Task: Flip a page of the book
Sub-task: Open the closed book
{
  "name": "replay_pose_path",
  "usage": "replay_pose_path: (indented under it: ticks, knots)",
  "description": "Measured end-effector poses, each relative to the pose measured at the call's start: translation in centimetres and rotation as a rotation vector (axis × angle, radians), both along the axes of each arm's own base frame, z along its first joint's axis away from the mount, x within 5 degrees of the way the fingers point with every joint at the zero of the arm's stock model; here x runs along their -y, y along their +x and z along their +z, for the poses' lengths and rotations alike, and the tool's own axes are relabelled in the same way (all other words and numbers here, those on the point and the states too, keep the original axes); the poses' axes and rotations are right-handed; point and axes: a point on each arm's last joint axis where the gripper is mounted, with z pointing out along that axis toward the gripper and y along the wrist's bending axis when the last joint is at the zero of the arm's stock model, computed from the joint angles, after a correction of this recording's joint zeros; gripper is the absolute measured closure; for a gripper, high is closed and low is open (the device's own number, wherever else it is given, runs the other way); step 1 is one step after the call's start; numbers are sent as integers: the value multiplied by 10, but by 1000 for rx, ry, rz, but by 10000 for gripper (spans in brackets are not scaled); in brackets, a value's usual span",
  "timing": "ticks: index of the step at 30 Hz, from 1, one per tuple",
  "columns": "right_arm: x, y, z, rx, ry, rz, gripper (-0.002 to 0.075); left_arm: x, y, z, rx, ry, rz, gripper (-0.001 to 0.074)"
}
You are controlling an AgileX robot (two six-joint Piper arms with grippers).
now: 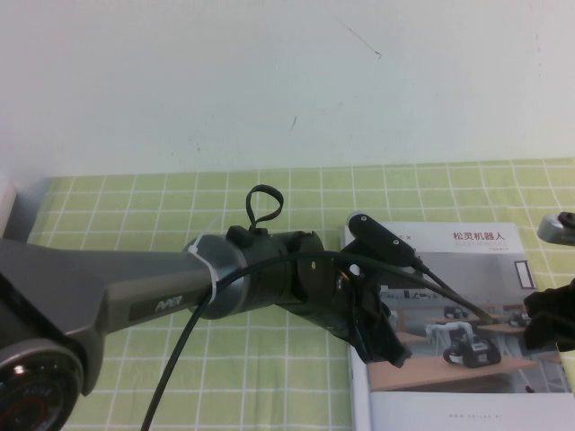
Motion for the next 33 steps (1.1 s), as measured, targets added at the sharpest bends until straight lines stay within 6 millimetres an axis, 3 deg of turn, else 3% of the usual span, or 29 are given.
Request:
replay_pose_path:
  ticks: [27, 33]
  knots:
    - [0, 0, 0, -2, 8, -14, 372, 0, 0, 0, 3, 2, -6, 738]
    - [0, 0, 0, -9, 12, -36, 414, 0, 0, 0, 3, 2, -6, 738]
